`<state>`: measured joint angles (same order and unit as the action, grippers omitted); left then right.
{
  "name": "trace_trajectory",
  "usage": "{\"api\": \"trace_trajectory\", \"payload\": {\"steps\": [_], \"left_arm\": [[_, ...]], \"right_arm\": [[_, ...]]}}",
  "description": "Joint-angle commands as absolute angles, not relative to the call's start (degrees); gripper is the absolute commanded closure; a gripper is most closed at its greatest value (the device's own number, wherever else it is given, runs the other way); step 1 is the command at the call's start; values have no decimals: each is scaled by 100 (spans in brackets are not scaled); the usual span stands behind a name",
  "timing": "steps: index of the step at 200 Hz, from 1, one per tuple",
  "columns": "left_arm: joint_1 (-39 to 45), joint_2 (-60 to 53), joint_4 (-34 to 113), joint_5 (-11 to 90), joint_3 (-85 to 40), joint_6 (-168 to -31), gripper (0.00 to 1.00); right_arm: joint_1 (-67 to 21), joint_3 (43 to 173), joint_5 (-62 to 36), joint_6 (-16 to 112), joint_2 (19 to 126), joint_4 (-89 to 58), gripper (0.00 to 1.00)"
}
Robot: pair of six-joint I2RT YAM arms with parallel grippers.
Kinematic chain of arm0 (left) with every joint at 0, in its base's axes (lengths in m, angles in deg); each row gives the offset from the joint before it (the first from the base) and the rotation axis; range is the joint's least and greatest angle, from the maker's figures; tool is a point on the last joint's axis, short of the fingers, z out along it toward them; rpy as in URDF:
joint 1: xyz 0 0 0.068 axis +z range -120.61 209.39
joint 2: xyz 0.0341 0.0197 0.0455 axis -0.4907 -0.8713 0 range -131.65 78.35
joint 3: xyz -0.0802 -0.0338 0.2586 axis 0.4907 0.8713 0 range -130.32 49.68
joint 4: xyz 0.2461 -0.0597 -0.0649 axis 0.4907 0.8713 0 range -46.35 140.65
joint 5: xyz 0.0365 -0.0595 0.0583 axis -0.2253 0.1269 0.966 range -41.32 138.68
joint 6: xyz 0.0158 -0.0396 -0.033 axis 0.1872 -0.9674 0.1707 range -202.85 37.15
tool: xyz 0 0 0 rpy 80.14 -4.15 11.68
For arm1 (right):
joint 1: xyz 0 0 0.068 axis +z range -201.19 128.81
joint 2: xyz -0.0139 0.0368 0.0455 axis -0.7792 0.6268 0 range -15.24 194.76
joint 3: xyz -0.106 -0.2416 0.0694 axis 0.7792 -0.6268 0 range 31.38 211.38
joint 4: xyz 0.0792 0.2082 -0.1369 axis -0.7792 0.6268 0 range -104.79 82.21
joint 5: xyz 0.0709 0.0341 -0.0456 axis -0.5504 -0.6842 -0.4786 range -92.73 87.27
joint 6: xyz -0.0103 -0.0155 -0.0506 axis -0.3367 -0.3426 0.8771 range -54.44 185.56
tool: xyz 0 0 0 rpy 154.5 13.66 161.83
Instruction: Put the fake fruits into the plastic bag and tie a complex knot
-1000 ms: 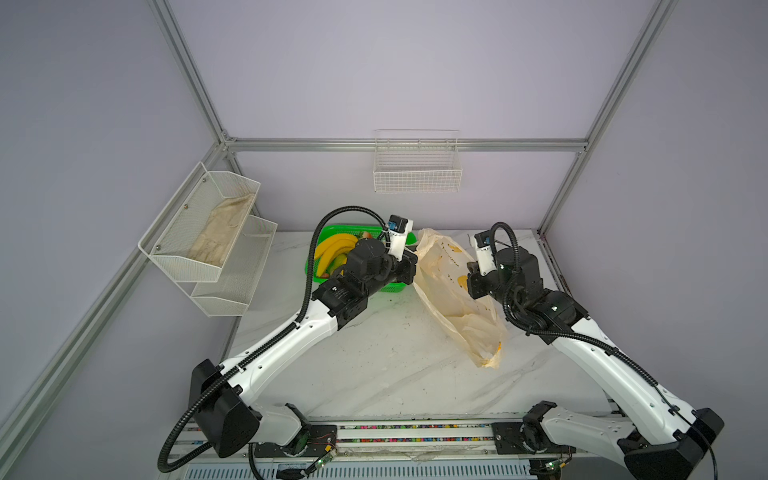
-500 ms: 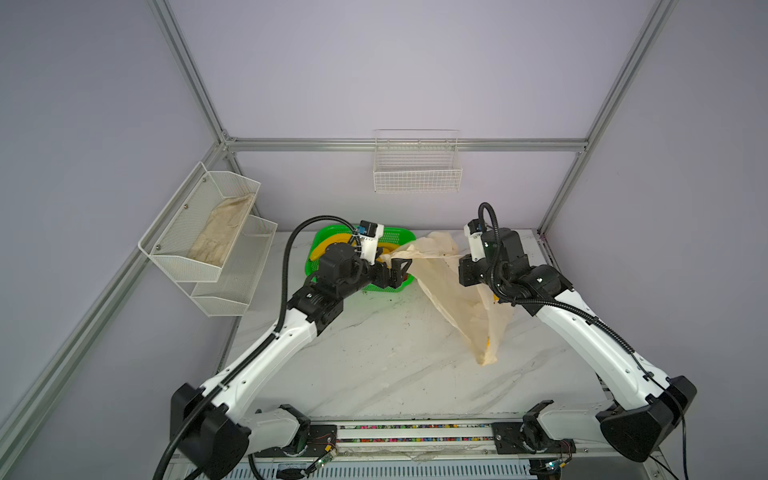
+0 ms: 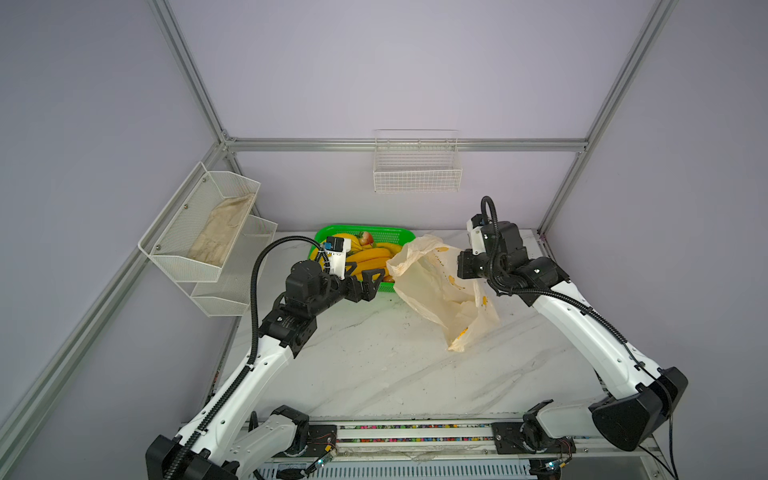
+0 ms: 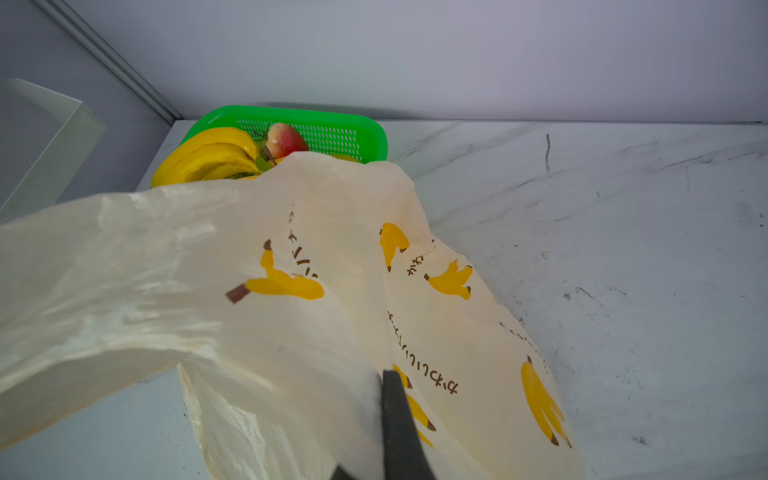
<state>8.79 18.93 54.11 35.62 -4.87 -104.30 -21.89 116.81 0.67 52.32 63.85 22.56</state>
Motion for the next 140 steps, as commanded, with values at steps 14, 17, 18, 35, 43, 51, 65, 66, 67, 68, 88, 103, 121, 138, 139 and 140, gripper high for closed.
{"api": "trace_trajectory", "payload": {"steps": [14,17,18,35,43,51,65,66,67,68,88,103,121,138,139,140], "left_arm": [[1460,1473,6123,6230,-938,-10112,1],[1575,1407,6120,6242,-970,-10094,1],[1593,1382,6121,6245,-976,-10090,1],[2171,1050,5920,6061,-1035,-9887,2],[2308,874,5757,5806,-1065,-9567,2],[2337,638,5705,5644,-1179,-9131,2],[2335,157,5716,5474,-1450,-8615,3],[2333,120,5726,5470,-1475,-8591,3],[2337,84,5736,5467,-1497,-8565,3],[2339,48,5745,5475,-1516,-8548,3],[2347,-698,5739,5735,-1885,-8115,3],[2352,-1141,5739,6063,-2257,-7761,4],[2370,-1663,5854,6070,-2780,-7392,6],[2372,-2120,6121,5964,-3357,-7216,10],[2374,-2148,6149,5956,-3396,-7197,10],[2375,-2171,6175,5944,-3428,-7183,10]], "right_arm": [[-2187,12013,689,5417,6559,2414,100],[-2191,11999,678,5447,6564,2381,100],[-2187,11998,677,5456,6567,2371,100],[-2187,12035,742,5497,6613,2374,100],[-2191,12057,781,5492,6614,2410,100],[-2191,12075,750,5509,6614,2422,100],[-2187,12116,691,5532,6631,2452,100],[-2185,12118,688,5534,6627,2451,100],[-2188,12115,686,5540,6629,2450,100],[-2190,12117,681,5542,6631,2450,100],[-2191,12111,658,5606,6651,2447,100],[-2192,12099,631,5623,6632,2425,100],[-2192,12033,598,5686,6604,2333,100],[-2191,12007,582,5686,6606,2297,100],[-2192,12011,581,5686,6606,2299,100],[-2192,12008,580,5686,6606,2300,100]]}}
